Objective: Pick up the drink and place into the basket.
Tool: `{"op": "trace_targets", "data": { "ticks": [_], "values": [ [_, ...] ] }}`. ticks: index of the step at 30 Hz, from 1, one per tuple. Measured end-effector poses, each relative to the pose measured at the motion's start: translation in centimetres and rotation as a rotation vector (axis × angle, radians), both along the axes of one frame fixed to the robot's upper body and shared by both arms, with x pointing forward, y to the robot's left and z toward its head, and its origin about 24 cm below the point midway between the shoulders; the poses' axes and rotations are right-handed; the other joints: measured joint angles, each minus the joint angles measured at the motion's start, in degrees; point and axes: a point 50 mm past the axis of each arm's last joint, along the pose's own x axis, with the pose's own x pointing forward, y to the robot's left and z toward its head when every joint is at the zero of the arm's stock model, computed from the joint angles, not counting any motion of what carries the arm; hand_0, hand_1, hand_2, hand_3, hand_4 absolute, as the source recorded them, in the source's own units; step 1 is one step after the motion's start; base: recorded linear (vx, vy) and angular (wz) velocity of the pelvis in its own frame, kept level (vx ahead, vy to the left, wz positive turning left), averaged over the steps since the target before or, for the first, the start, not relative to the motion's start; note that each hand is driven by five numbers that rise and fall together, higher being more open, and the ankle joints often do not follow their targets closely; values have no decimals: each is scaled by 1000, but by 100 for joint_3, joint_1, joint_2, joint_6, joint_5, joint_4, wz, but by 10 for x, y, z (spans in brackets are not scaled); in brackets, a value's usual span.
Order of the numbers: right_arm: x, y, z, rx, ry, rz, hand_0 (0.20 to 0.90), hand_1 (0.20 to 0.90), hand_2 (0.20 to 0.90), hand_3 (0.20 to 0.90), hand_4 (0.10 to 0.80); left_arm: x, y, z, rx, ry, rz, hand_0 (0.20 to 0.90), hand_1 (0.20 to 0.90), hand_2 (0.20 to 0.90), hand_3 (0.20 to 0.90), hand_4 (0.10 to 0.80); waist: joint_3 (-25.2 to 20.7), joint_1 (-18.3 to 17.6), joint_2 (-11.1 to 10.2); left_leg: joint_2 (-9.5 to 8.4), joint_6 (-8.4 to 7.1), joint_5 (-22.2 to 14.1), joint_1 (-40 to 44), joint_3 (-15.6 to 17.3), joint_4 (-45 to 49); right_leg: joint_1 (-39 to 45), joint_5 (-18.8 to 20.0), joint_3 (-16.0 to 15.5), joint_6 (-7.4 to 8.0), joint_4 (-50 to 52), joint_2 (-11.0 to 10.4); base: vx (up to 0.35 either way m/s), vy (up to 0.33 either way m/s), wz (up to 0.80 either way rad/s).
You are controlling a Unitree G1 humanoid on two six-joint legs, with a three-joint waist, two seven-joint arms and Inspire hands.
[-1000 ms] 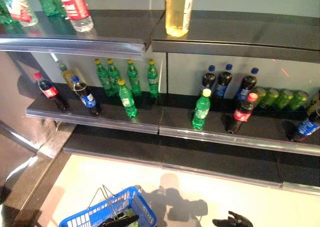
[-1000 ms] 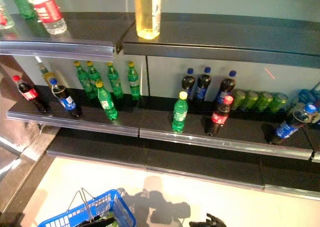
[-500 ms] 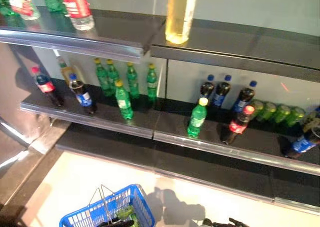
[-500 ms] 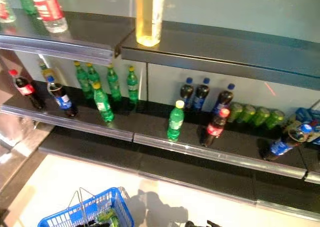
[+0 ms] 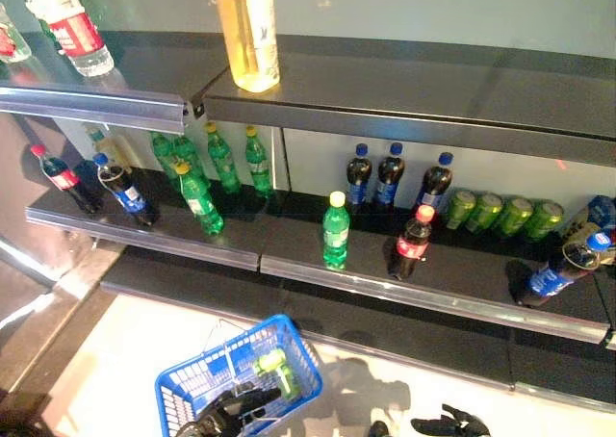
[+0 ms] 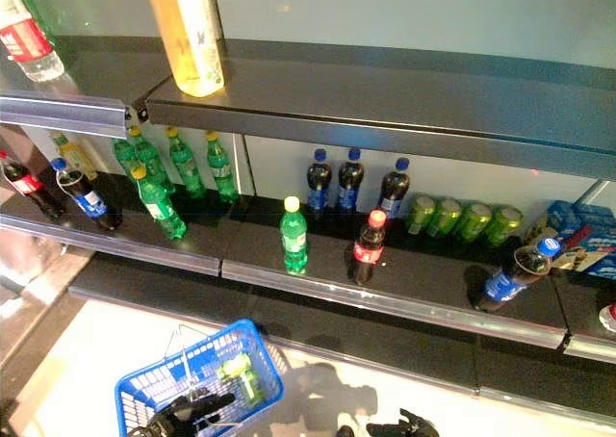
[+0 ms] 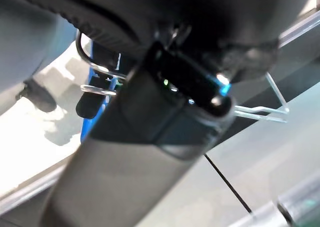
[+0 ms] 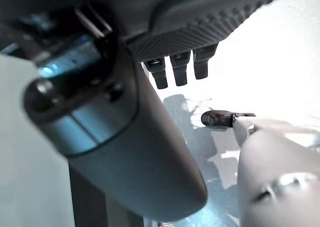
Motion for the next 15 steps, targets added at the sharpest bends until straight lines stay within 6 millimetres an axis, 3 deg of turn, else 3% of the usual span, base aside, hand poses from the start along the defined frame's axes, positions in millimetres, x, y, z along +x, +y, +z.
{"op": "trace_targets", "data": {
  "ticks": [2, 3, 4, 5, 8, 10, 11, 12, 14, 15],
  "values": [
    [-4, -6, 1, -18, 16, 5, 900, 900, 900, 900, 800, -6, -3, -2, -20, 11, -6, 300, 300, 300, 200, 100, -8, -7, 89, -558, 205, -239, 145, -227, -683, -50, -4, 77, -5, 1, 20, 226, 22, -9],
    [-5, -7, 1, -19, 19, 6, 900, 900, 900, 900, 800, -10, -2, -3, -20, 23, -3, 300, 300, 300, 200, 100, -14, -30, 156, -805, 281, -287, 179, -385, -1070, -85, -2, 120, -3, 0, 120, 264, 16, -35],
    [-5, -7, 1, -23, 26, 15, 900, 900, 900, 900, 800, -18, -2, -5, -23, 47, 2, 300, 300, 300, 200, 100, -39, -1, 288, -979, 392, -326, 325, -806, -1617, -145, 2, 420, 4, 1, 330, 170, 36, -55],
    [-6, -3, 0, -17, 32, 20, 900, 900, 900, 900, 800, -23, 0, -6, -15, 70, 8, 300, 300, 300, 200, 100, -20, 73, 344, -969, 1028, -304, 360, -761, -1568, -150, 16, 574, 14, 3, 449, 125, 54, -65],
    [-8, 13, -7, 33, 49, 32, 900, 900, 900, 900, 800, -21, 13, -5, 21, 85, 25, 300, 300, 300, 200, 100, -9, 90, 75, -1015, 1085, -368, 395, -713, -1566, -198, 25, 743, 59, 13, 478, 148, 108, -36],
    [-7, 17, -8, 43, 48, 37, 900, 900, 900, 900, 800, -23, 16, -5, 31, 103, 25, 300, 300, 300, 200, 100, -69, 49, -96, -1031, 1118, -449, 461, -433, -1564, -283, 77, 882, 96, 49, 467, 176, 43, -52],
    [-4, 18, -7, 45, 40, 42, 900, 900, 900, 900, 800, -25, 16, -6, 31, 109, 28, 300, 300, 300, 200, 100, -42, 87, -47, -1016, 1122, -492, 514, -313, -1564, -318, 48, 986, 109, 133, 470, 167, -36, -78],
    [-5, 20, -8, 47, 41, 51, 900, 900, 900, 900, 800, -26, 17, -6, 32, 111, 35, 300, 300, 300, 200, 100, -51, 119, -84, -960, 1117, -543, 583, -18, -1564, -436, 35, 923, 91, 321, 445, 94, -78, -103],
    [2, 27, -9, 53, 29, 98, 900, 900, 900, 900, 800, -28, 25, -4, 48, 113, 65, 300, 300, 300, 200, 100, 6, 245, -67, -854, 1118, -627, 709, 591, -1562, -710, -65, 335, 183, 777, 287, 47, -78, -109],
    [3, 28, -9, 54, 25, 103, 900, 900, 900, 900, 800, -29, 28, -4, 54, 115, 70, 300, 300, 300, 200, 100, 3, 255, -72, -850, 1115, -651, 727, 654, -1563, -789, -116, 302, 225, 930, 203, 25, -140, -61]
  ]
}}
